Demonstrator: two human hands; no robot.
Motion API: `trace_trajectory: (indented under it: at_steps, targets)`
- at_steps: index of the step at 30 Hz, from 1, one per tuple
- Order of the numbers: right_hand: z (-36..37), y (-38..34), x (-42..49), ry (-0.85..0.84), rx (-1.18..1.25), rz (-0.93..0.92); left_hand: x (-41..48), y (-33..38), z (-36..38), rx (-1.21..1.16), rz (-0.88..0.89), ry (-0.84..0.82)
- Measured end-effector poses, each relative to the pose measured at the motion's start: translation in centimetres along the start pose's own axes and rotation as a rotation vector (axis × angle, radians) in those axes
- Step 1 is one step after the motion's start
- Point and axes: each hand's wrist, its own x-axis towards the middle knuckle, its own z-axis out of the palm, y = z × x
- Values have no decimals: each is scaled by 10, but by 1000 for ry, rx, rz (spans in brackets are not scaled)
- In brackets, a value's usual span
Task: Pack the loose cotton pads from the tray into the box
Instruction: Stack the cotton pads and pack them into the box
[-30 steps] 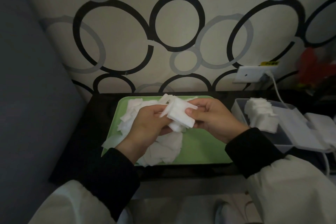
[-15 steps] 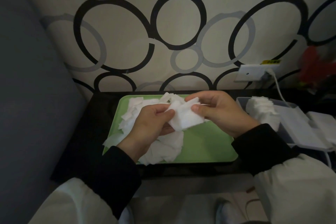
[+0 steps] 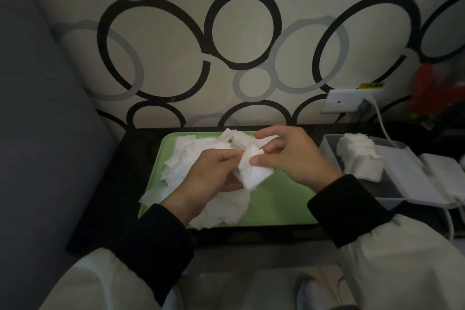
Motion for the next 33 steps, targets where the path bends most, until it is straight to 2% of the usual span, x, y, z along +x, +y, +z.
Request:
trace_trajectory:
  at_steps: [4,8,12,16,19,21,25,30,33]
  targets:
    - [2,2,1,12,-86,-27,2,3,1,-65,-58,50]
    - [5,0,-1,45,-206,-51,2,-6,-4,85,48,29]
    - [4,7,4,189,-249,2,6,-10,-14,104,99,199]
    - [-5,8,18,288,-65,143,4,-5,-27,125,167,367]
    - [-2,1,21,228,-21,172,4,9,-30,106,152,476]
    - [6,2,21,218,-44,176,3,19,-29,10,110,515]
    - [25,18,19,109,-167,108,1,22,-26,-135,56,514]
    - [36,36,33,-75,-414,56,4,15,-30,-133,53,470]
    - [37,40,37,-93,-463,57,7,11,-33,-92,53,457]
